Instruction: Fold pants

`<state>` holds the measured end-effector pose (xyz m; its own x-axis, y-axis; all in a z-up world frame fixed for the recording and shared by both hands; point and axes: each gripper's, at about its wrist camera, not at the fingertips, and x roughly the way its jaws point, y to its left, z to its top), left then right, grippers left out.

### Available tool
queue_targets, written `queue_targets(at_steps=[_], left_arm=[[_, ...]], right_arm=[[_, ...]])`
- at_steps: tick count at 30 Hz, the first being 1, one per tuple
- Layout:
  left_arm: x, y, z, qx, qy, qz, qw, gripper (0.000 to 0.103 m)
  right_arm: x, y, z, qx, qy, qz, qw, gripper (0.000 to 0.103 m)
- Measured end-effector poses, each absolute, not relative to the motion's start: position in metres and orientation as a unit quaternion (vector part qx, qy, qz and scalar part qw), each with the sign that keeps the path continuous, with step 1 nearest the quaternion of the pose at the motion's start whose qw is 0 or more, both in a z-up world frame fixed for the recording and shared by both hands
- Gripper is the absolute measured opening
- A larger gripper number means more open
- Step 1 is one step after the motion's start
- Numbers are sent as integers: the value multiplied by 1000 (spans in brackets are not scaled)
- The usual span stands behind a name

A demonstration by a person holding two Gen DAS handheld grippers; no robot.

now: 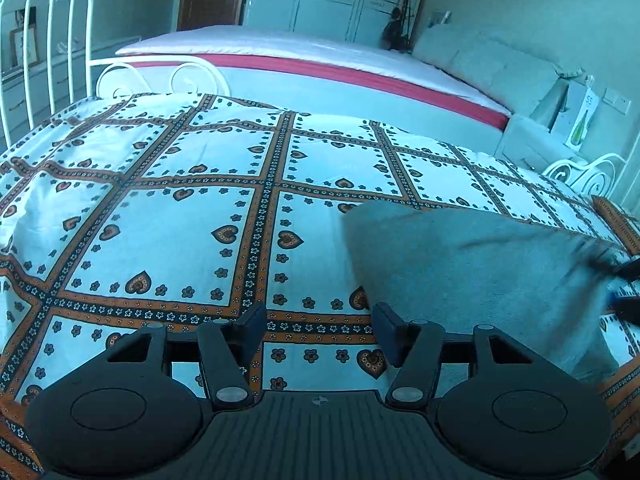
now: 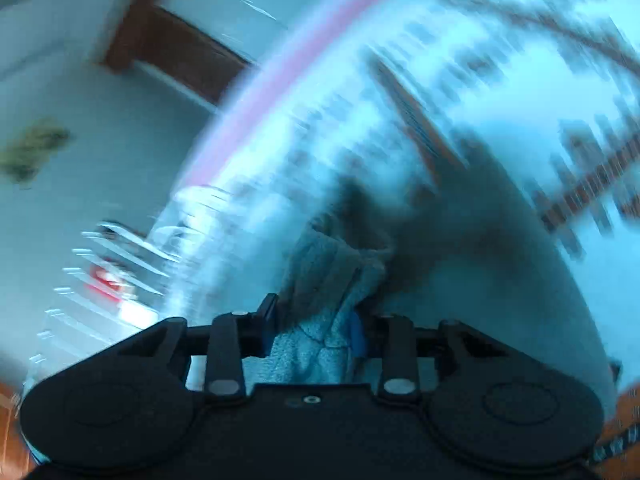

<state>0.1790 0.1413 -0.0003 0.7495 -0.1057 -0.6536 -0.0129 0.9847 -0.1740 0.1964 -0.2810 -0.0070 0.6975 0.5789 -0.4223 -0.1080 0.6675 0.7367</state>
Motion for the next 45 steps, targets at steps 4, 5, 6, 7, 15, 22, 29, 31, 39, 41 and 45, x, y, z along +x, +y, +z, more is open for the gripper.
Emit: queue_targets(at_steps=[4, 5, 6, 7, 15, 22, 29, 31, 39, 41, 45], left_arm=[[181, 138, -2, -79, 354, -30, 931, 59], [182, 137, -4, -77, 356, -32, 931, 59], [182, 135, -4, -74, 358, -34, 930, 59], [183, 133, -5, -72, 358, -35, 930, 59], [189, 109, -7, -65, 360, -52, 929, 65], [170, 94, -6, -47, 361, -81, 928, 66], [146, 82, -18, -24, 378, -60, 924, 66], [139, 73, -19, -16, 376, -61, 925, 66], [117, 68, -23, -55, 359, -38, 931, 66], [117, 70, -27, -56, 358, -27, 932, 66], [109, 69, -26, -69, 335, -32, 939, 66]], right_arm=[[158, -297, 19, 353, 270, 228, 866, 27], [152, -308, 13, 361, 280, 202, 866, 27], [148, -319, 1, 369, 300, 171, 863, 27], [149, -329, -15, 366, 336, 130, 858, 27], [144, -354, -40, 373, 379, 130, 837, 29], [141, -353, -25, 401, 336, 150, 839, 29], [164, -352, -45, 394, 393, 81, 827, 29], [158, -350, -44, 405, 382, 79, 827, 30], [148, -353, -40, 415, 380, 84, 822, 39], [151, -353, -43, 402, 394, 90, 822, 48], [127, -357, -34, 407, 371, 107, 828, 44]])
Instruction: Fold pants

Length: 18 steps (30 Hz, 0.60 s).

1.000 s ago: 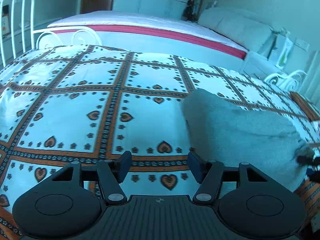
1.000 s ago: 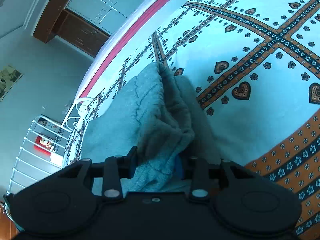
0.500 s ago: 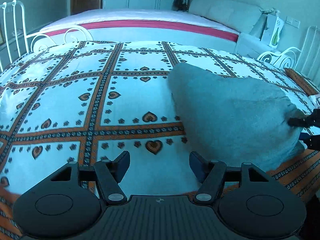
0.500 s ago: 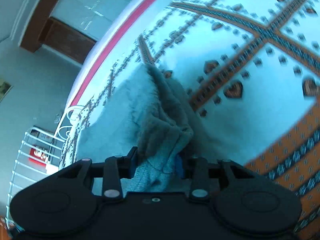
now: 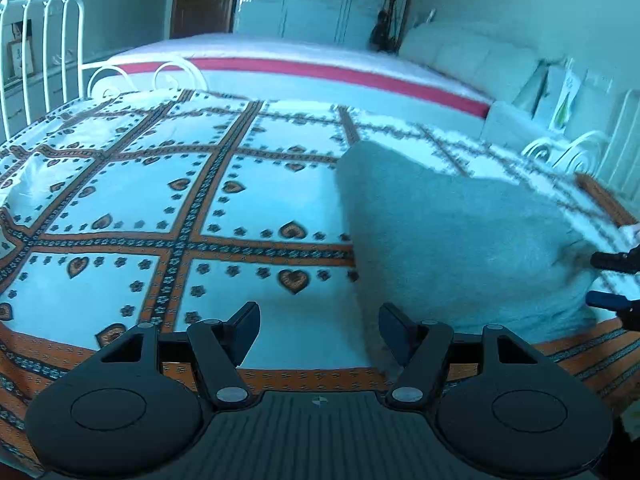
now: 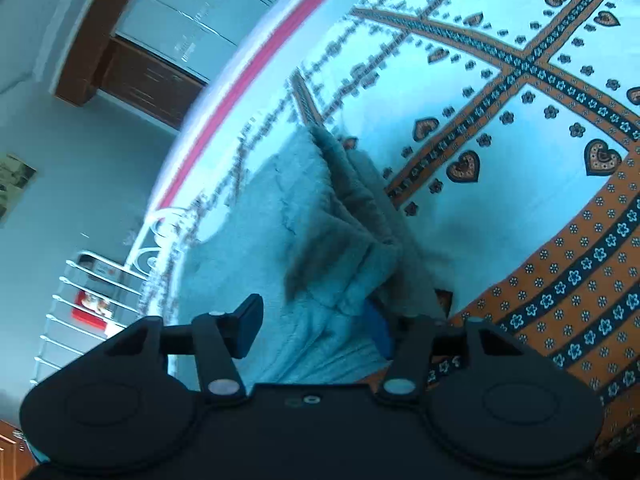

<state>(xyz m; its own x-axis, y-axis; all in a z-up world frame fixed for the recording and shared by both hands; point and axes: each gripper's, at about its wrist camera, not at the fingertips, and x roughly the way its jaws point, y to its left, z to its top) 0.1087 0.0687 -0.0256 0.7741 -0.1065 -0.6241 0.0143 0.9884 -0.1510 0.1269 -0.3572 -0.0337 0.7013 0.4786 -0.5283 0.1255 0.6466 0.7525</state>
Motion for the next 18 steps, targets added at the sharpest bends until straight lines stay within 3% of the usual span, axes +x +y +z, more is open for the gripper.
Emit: queue_targets(at_steps=[10, 18], left_arm=[[87, 45, -35, -62, 346, -78, 933, 66], [113, 38, -55, -57, 366, -55, 927, 66]], right_arm=[[112, -362, -37, 432, 333, 94, 833, 40], [122, -358, -49, 444, 340, 81, 825, 40]])
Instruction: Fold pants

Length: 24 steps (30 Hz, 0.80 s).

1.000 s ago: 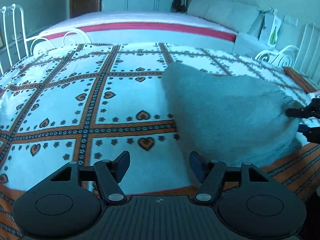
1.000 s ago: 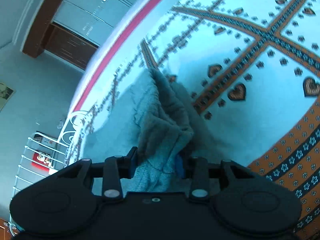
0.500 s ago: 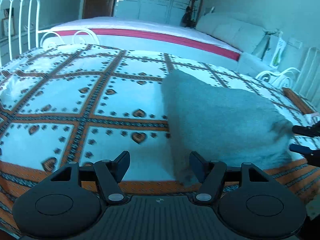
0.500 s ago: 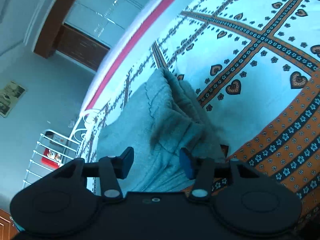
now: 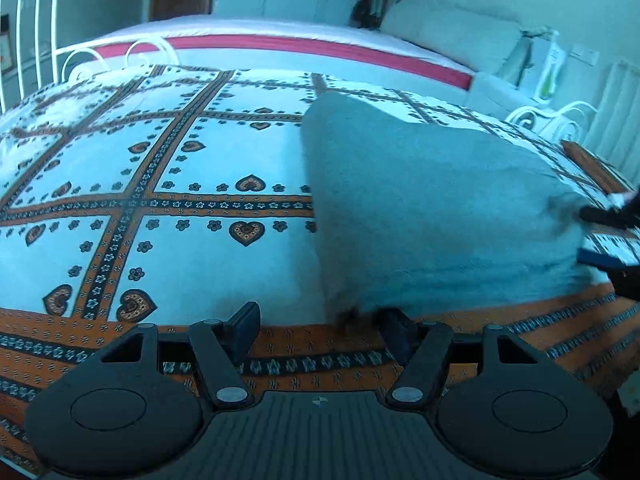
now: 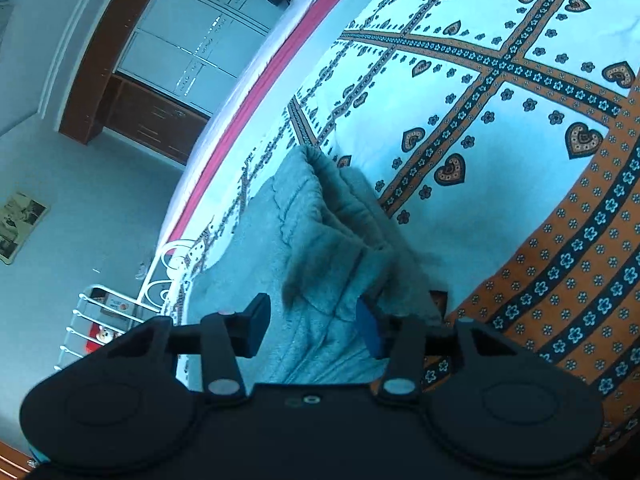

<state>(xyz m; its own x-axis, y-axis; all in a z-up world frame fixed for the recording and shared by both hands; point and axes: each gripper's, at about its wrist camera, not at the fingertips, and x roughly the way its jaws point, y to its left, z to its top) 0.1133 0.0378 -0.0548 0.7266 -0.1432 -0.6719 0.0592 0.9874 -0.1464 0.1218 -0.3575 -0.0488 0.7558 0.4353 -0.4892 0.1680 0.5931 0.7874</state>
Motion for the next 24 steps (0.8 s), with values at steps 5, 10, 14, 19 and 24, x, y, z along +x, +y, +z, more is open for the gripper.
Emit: queue_targets(at_steps=[5, 10, 14, 19, 24], left_arm=[[126, 37, -58, -70, 351, -41, 933, 67], [132, 33, -66, -61, 362, -35, 929, 73], [122, 46, -53, -96, 310, -24, 946, 58], [113, 49, -54, -98, 293, 16, 951, 59], [116, 50, -61, -99, 316, 11, 943, 63]], right_arm=[[131, -352, -59, 452, 350, 69, 818, 42], [141, -346, -64, 435, 354, 64, 825, 44], [142, -344, -60, 420, 356, 64, 832, 29], [115, -335, -19, 379, 259, 143, 877, 25], [131, -355, -63, 415, 358, 77, 833, 24]])
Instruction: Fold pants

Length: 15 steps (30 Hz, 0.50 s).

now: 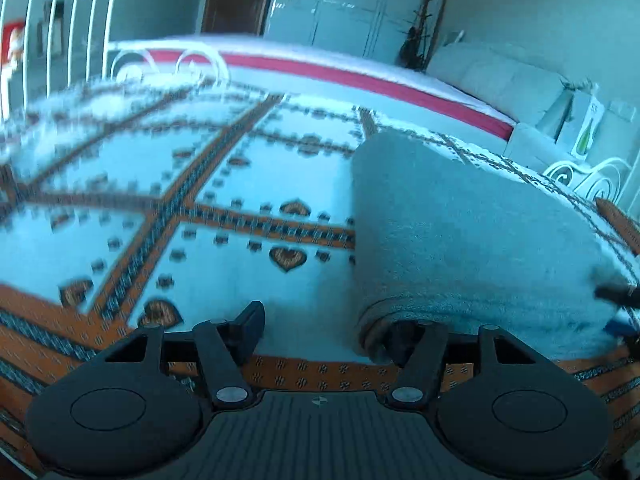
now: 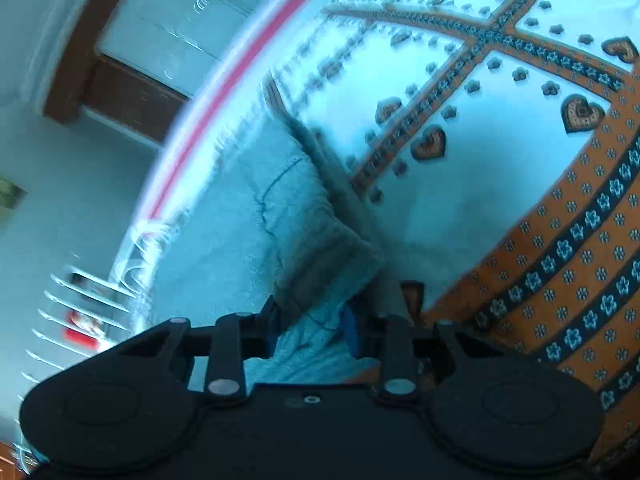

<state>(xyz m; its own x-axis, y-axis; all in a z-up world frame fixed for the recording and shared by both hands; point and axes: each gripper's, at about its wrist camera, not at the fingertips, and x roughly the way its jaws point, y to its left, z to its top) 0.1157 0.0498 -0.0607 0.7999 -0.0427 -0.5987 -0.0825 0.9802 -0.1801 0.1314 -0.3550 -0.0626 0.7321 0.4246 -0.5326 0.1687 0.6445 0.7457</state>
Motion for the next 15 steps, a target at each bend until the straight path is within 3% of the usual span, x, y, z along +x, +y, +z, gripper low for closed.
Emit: queue_targets(at_steps=[2, 8, 10, 13, 15], left_arm=[[117, 59, -62, -126, 328, 7, 936, 63], [98, 73, -58, -172, 348, -7, 922, 64], [90, 85, -55, -195, 349, -3, 917, 65], [86, 102, -47, -196, 331, 21, 923, 65], [96, 107, -41, -181, 328, 20, 927, 65]], right_arm=[[131, -347, -47, 369, 354, 98, 854, 26], [125, -356, -47, 391, 360, 89, 843, 30], [120, -362, -40, 389, 354, 86, 846, 33], [112, -378, -34, 392, 339, 36, 854, 49], [106, -395, -28, 398, 322, 11, 859, 50]])
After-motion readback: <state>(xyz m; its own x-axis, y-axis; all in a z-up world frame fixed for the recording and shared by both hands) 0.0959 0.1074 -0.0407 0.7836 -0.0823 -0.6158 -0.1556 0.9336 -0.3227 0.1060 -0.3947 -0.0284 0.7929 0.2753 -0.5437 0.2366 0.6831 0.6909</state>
